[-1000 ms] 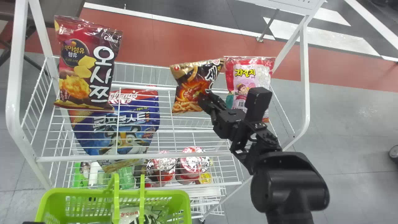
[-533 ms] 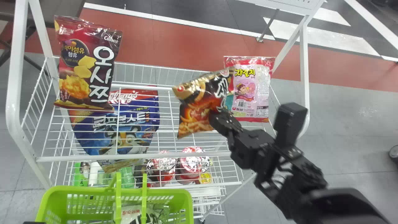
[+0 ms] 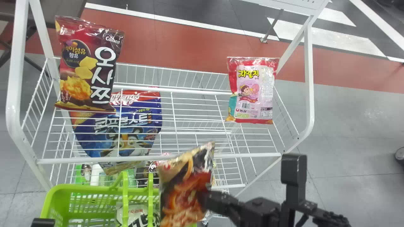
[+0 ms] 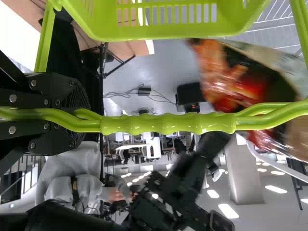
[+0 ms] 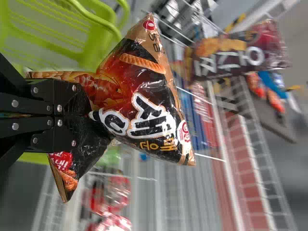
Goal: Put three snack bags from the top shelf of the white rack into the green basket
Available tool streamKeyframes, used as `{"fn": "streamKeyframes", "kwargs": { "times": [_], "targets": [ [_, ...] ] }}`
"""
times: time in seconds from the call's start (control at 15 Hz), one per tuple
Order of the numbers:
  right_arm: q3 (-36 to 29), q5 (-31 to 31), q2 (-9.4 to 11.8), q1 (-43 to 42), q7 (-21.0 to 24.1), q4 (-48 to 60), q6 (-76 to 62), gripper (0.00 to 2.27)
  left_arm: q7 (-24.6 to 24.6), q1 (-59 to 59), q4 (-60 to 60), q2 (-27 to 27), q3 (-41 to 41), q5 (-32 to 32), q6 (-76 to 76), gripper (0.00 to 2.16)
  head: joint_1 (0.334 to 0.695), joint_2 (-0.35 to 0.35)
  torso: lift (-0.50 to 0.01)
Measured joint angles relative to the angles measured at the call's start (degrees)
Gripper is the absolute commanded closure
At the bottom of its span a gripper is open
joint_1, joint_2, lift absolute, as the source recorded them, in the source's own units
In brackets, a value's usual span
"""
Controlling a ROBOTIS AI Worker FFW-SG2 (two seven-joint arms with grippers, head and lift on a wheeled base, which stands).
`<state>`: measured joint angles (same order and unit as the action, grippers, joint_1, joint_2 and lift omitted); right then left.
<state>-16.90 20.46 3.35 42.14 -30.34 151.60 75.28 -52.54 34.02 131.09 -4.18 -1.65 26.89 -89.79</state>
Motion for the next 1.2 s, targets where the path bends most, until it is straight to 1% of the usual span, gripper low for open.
{"fn": "streamKeyframes", "kwargs": {
  "times": [0.2,0.33,0.47,0.67,0.73,0.8,0.87,0.93,1.07,1.2],
  "targets": [
    [0.66,-0.02,-0.01,0.81,-2.23,-0.22,7.35,1.98,0.21,-0.32,-0.63,0.1,-0.2,0.0,0.0,2.15,0.695,-0.35,0.0],
    [2.32,-0.7,0.14,1.76,-3.44,-2.79,7.93,1.98,0.09,-0.33,-0.93,0.15,-0.25,0.02,0.0,2.15,0.695,-0.35,0.0],
    [5.23,-1.18,0.63,2.1,-4.02,-7.1,7.08,1.98,0.25,-0.34,-1.01,0.16,-0.64,0.05,0.0,2.15,0.695,-0.35,0.0],
    [10.37,-2.56,1.3,2.22,-4.82,-9.23,6.13,1.98,0.31,-0.43,-1.06,0.14,-1.6,-0.14,0.0,2.15,0.695,-0.35,0.0],
    [12.44,-3.68,1.43,2.18,-4.81,-9.62,4.73,1.91,0.18,-0.4,-1.1,0.14,-1.81,-0.16,0.0,2.15,0.695,-0.35,0.0],
    [14.11,-4.51,1.5,2.06,-4.47,-10.17,2.58,1.65,0.02,-0.28,-1.11,0.1,-1.91,-0.18,0.0,2.15,0.695,-0.35,0.0],
    [15.26,-5.15,1.53,1.94,-4.08,-10.87,-0.28,0.8,-0.14,-0.13,-1.11,0.04,-1.92,-0.18,0.0,2.15,0.695,-0.35,0.0],
    [15.87,-5.75,1.52,1.91,-3.74,-11.52,-2.75,0.02,-0.24,-0.01,-1.11,0.0,-1.9,-0.18,0.0,2.15,0.695,-0.35,0.0],
    [16.26,-7.13,1.5,1.88,-3.56,-12.59,-5.89,0.0,-0.28,0.14,-1.1,-0.04,-1.82,-0.17,0.0,2.15,0.695,-0.35,0.0],
    [15.56,-7.66,1.55,2.05,-3.58,-12.96,-6.9,0.05,-0.16,0.16,-0.96,-0.04,-1.88,-0.17,0.0,2.15,0.695,-0.35,0.0]
  ]
}}
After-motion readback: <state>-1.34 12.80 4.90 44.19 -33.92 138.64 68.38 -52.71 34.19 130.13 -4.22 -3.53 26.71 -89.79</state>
